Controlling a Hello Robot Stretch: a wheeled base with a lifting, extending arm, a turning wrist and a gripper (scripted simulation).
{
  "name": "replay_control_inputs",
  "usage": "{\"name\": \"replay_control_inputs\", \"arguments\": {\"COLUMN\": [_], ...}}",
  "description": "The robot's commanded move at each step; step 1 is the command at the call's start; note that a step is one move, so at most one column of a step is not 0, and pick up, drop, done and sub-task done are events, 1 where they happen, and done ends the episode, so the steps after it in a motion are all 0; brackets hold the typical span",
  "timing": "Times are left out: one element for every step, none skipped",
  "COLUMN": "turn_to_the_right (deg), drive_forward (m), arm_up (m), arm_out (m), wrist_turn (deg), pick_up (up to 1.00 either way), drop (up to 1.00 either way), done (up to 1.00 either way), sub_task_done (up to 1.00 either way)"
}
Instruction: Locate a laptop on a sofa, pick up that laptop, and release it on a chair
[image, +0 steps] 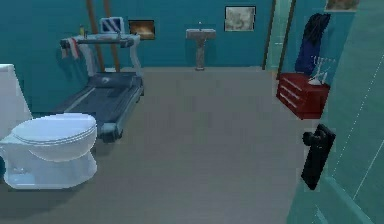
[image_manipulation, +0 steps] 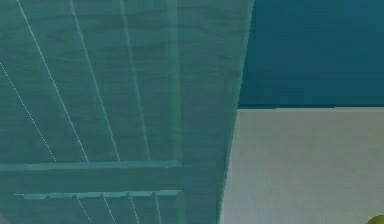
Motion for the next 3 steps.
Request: {"name": "replay_control_inputs", "arguments": {"turn_to_the_right": [0.0,18.0,0.0], "drive_forward": [1.00,0.00,1.00], "arm_up": [0.00,0.00,0.00], "arm_out": [0.00,0.00,0.00], "wrist_turn": [0.0,0.0,0.0], "pick_up": [0.00,0.00,0.00], "drop": [0.00,0.00,0.00], "done": [0.00,0.00,0.00], "sub_task_done": [0.00,0.00,0.00]}}
